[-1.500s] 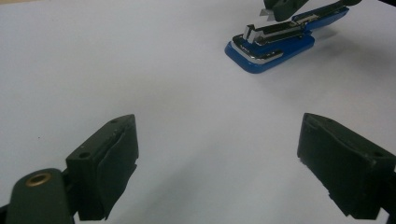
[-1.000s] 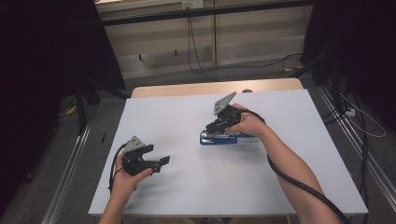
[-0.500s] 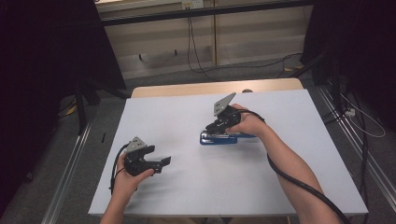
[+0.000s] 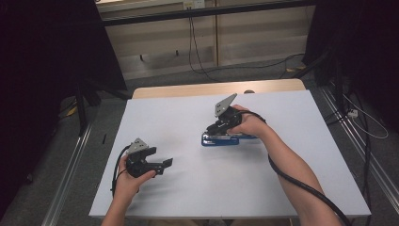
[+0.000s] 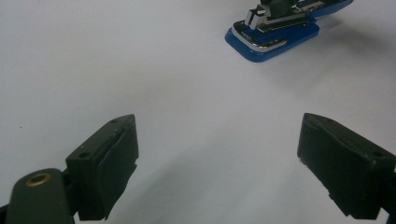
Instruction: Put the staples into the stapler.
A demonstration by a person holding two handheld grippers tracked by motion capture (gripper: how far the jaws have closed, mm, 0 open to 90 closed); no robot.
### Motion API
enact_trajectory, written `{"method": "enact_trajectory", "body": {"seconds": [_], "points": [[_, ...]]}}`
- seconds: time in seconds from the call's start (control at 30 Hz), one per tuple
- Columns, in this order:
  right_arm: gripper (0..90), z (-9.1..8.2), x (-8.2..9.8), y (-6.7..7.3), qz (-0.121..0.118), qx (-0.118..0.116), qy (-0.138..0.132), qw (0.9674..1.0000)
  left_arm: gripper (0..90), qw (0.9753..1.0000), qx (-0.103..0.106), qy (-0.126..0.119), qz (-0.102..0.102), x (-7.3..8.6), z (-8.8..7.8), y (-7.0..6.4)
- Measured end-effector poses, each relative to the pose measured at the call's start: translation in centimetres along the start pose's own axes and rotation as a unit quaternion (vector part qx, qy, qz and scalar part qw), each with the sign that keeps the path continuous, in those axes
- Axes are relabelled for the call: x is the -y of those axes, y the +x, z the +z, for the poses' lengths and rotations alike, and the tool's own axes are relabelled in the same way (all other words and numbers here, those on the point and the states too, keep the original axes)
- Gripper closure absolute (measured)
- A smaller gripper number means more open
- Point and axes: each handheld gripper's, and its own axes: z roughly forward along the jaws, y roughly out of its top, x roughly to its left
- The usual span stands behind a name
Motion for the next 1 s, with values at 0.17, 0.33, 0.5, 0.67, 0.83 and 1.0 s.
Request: {"method": "enact_trajectory", "body": {"seconds": [0.17, 0.33, 0.5, 0.67, 0.83, 1.0], "points": [[79.2, -0.01, -0.10, -0.05, -0.004, -0.001, -0.003, 1.0000, 12.7, 1.0000, 0.000, 0.002, 0.000, 0.01, 0.05, 0.00], [79.3, -0.22, -0.02, -0.15, -0.001, -0.009, -0.005, 0.9999, 12.7, 1.0000, -0.001, 0.002, -0.002, 0.04, 0.08, -0.02], [79.2, -0.12, 0.08, -0.14, 0.001, -0.010, 0.000, 0.9999, 12.7, 1.0000, -0.002, 0.004, 0.000, 0.03, 0.12, -0.04], [79.2, -0.05, 0.05, -0.20, 0.000, -0.013, -0.001, 0.9999, 12.7, 1.0000, -0.003, 0.006, 0.001, 0.03, 0.14, 0.00], [79.3, 0.01, -0.12, -0.27, -0.003, -0.014, -0.003, 0.9999, 12.7, 1.0000, -0.002, 0.005, -0.001, 0.04, 0.12, 0.02], [79.2, 0.12, -0.11, -0.26, -0.002, -0.013, -0.001, 0.9999, 12.7, 1.0000, -0.003, 0.003, -0.002, 0.05, 0.09, 0.02]]}}
